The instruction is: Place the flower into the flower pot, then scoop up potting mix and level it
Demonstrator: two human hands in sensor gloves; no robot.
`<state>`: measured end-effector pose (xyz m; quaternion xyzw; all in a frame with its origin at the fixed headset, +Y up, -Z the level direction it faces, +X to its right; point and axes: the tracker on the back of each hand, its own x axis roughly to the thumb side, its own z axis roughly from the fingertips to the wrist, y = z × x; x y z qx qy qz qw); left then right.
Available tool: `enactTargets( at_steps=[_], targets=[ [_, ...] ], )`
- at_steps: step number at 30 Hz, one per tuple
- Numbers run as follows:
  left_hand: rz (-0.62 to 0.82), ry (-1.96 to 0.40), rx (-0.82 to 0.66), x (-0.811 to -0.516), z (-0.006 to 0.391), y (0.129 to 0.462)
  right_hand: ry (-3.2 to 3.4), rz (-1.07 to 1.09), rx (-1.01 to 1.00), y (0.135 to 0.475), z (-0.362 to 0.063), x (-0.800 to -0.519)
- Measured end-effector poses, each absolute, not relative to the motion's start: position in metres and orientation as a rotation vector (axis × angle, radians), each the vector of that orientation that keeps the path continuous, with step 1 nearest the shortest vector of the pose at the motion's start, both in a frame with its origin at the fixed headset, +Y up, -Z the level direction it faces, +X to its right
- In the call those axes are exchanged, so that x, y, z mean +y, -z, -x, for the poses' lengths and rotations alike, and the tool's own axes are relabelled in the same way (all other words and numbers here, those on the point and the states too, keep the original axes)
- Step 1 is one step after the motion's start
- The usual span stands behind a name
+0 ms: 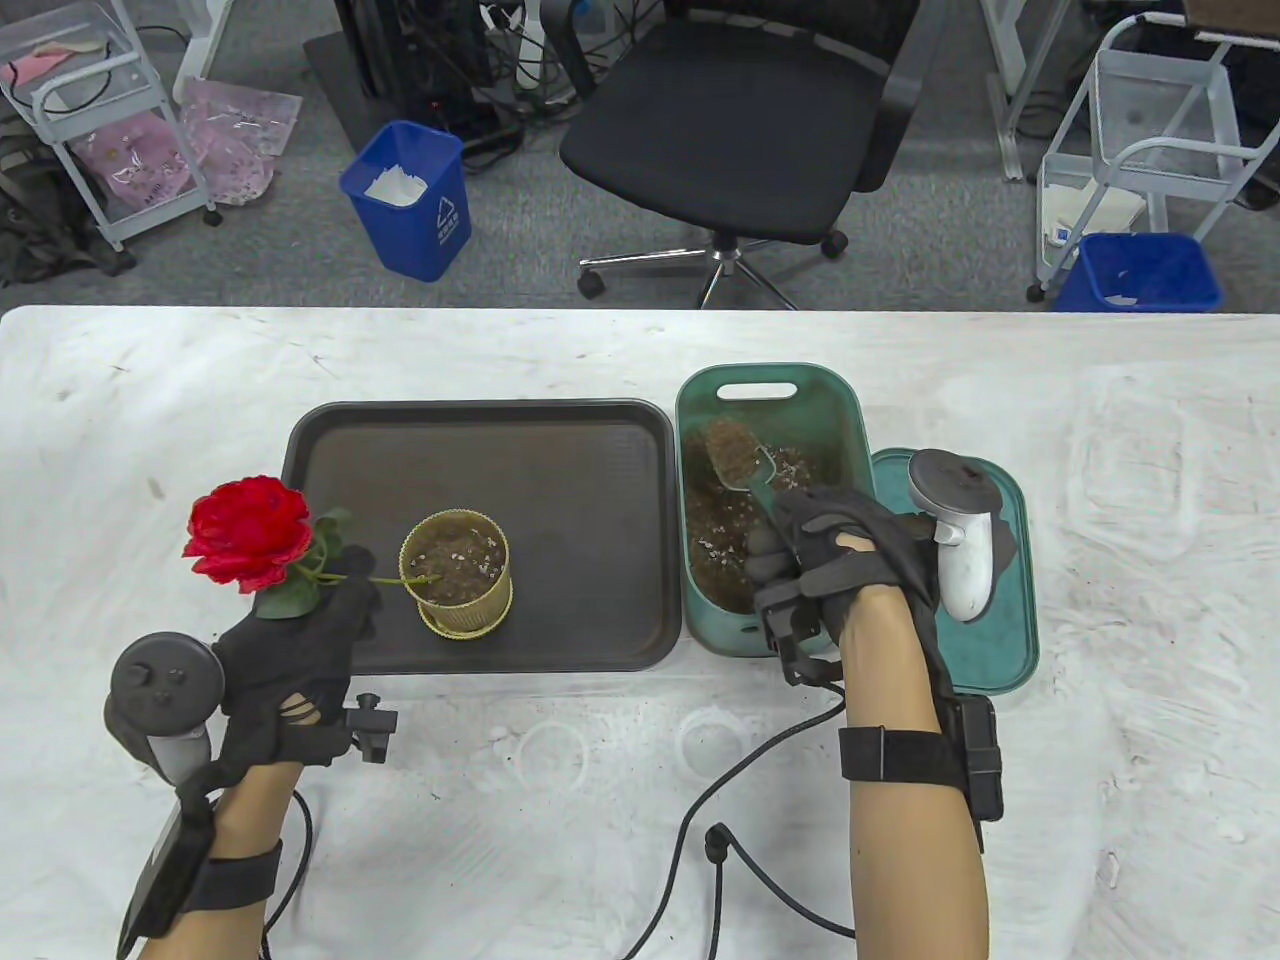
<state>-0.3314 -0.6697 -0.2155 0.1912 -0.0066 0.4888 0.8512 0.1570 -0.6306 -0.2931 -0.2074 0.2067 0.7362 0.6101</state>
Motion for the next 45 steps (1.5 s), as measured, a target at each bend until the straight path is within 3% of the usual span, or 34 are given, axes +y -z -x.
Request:
enactTargets(
  at_steps=[10, 16, 23, 35, 45],
  targets=[
    [-0.403, -1.027, -0.015, -0.669, 0.331, 0.215, -1.731, 0.182, 0.620, 0.282, -0.073, -0.624],
    [-0.404, -1.026, -0.012, -0.669, 0.331, 0.215, -1.698, 0.069, 0.767, 0.277, -0.010, -0.645],
    [-0.402, -1.029, -0.014, -0.668, 0.331, 0.215, -1.791, 0.091, 0.812, 0.277, 0.021, -0.670],
    [-0.402, -1.022, -0.020, -0.668, 0.331, 0.215, -2.494, 0.023, 0.479, 0.286, 0.065, -0.624],
    [-0.401, -1.027, -0.014, -0.668, 0.331, 0.215, -3.047, -0.339, 0.058, 0.258, 0.112, -0.603]
  ],
)
